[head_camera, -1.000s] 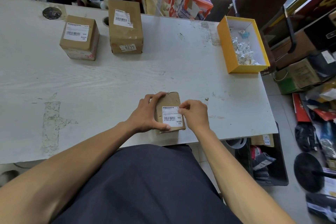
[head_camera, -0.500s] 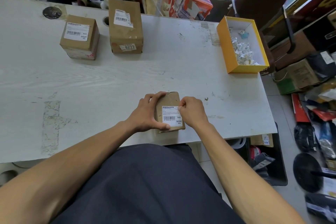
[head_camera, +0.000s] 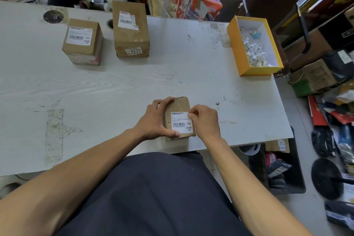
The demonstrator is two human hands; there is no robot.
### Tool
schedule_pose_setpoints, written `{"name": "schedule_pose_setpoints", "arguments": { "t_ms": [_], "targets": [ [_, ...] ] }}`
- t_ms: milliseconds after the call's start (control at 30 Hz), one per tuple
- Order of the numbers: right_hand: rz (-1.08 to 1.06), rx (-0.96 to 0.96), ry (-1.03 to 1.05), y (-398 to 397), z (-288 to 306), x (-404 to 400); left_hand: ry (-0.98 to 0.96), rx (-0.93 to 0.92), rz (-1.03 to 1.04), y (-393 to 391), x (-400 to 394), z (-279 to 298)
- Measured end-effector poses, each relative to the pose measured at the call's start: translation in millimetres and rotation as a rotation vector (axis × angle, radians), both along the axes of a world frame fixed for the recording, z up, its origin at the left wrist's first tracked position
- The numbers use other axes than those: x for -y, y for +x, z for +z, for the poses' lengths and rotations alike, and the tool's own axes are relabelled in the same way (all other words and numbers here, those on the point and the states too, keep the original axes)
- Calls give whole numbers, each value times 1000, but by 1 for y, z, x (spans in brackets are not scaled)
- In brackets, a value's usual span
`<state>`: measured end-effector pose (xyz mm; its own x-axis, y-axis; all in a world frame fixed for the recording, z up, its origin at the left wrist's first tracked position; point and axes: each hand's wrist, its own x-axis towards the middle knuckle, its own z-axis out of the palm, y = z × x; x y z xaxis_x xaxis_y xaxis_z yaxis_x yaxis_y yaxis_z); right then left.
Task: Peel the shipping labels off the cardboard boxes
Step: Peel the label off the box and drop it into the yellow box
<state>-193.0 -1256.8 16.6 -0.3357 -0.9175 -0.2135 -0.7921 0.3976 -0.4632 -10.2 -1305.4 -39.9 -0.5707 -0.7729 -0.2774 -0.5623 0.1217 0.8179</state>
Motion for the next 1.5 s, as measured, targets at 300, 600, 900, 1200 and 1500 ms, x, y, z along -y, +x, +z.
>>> {"name": "schedule_pose_setpoints", "arguments": {
  "t_ms": [300, 600, 900, 1200, 1500],
  "targets": [
    [271, -171, 187, -5, 5, 12, 9, 11, -9, 0, -1, 2],
    [295, -291, 238, 6, 6, 3, -47, 88, -33, 0, 0, 7],
    [130, -91, 319, 14, 12, 8, -51, 112, -34, 1, 1, 9],
    [-137, 173, 23, 6, -2, -14, -34, 98, -32, 1, 1, 8],
    [-141, 42, -55, 9, -6, -17, -15, 69, -24, 1, -1, 7]
  ]
}}
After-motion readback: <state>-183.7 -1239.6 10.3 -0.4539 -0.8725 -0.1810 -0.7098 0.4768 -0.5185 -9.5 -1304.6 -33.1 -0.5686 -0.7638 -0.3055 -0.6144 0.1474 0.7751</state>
